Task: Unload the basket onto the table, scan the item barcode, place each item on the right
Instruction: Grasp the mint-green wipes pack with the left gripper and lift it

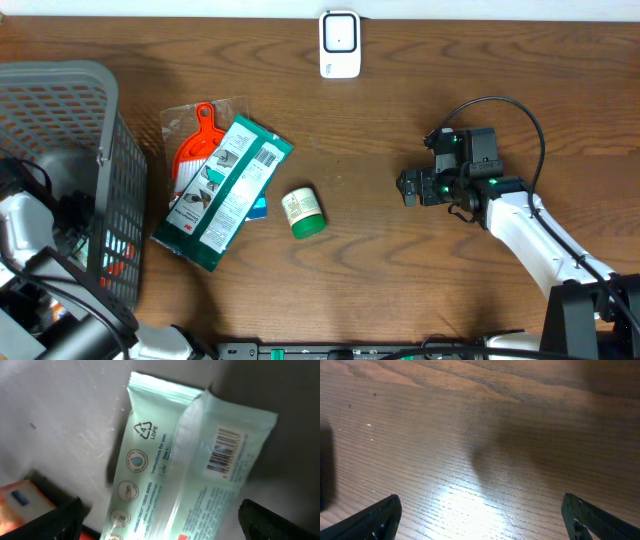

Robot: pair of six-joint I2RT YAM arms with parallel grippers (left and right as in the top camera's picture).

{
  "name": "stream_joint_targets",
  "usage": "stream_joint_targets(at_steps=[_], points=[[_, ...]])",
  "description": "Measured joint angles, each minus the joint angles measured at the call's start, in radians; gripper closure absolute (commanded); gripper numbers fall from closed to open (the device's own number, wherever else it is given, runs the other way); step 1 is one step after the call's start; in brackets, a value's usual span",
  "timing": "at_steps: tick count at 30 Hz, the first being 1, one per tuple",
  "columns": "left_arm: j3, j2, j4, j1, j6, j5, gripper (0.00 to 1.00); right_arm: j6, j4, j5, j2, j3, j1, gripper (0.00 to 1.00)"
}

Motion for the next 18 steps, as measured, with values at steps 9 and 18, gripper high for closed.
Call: stream_joint_targets(at_steps=[9, 18], points=[[0.0, 0.057, 0.006, -0.011, 0.033, 0.0, 0.05, 0.0, 0.002, 0.0, 0.0, 0.0, 0.0, 0.01], [0.002, 0.058, 0.011, -0.011, 0.053, -0.003, 0.45, 0.0, 0.002, 0.0, 0.0, 0.0, 0.0, 0.01]])
